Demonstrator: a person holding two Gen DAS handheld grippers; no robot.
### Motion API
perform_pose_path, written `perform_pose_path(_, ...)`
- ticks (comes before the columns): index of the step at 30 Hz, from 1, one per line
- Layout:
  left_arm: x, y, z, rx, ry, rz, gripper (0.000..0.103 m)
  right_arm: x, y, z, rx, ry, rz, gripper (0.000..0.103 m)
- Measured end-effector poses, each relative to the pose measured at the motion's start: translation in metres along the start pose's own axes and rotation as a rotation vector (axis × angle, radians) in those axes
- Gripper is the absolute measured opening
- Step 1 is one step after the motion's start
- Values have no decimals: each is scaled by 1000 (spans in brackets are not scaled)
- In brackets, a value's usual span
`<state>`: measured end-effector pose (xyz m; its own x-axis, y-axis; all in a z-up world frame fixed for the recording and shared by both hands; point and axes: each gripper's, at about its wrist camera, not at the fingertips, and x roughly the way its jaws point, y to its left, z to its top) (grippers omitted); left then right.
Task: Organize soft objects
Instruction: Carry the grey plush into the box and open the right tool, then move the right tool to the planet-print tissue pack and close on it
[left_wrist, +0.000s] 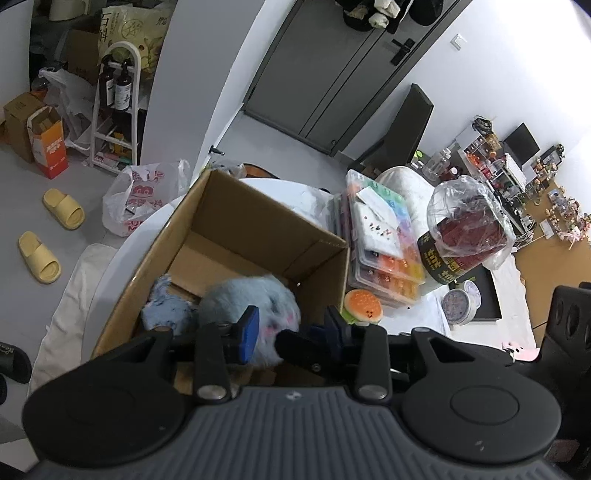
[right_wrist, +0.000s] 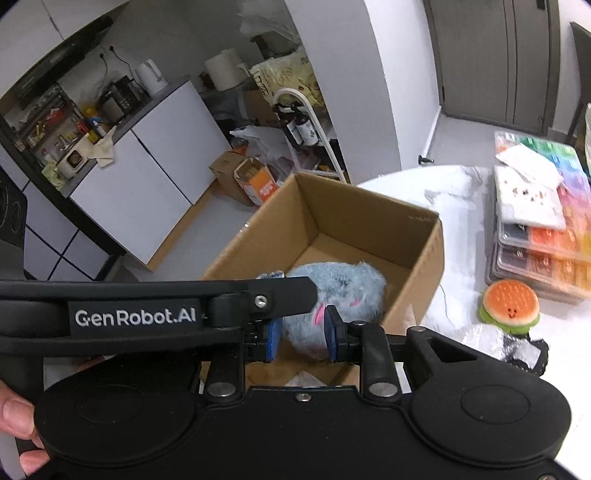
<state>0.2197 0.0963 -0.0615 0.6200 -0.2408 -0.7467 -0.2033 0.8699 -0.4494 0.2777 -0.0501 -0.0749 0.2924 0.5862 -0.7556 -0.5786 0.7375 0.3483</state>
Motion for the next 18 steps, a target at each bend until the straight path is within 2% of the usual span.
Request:
perform_pose_path(3,-7,3,-2,1,-16,36,40,-9,-5,-4,4,2,-8,27)
perform_pose_path(8,-18,3,0,8,-45,83,43,-26,-15,-7,11,-7,-8,34)
perform_pose_path(11,-24,-4,0,33,-61,118,50,-36,-23,-8,20,-14,-21,41)
perform_pose_path(13,-26,-12,-1,53,-75,139,59,-42,-31,-10,26,-20,-32,45)
perform_pose_path(18,-29,-35,-7,120,-89,165,70,-54,-49,-17,44,-25,-50,59)
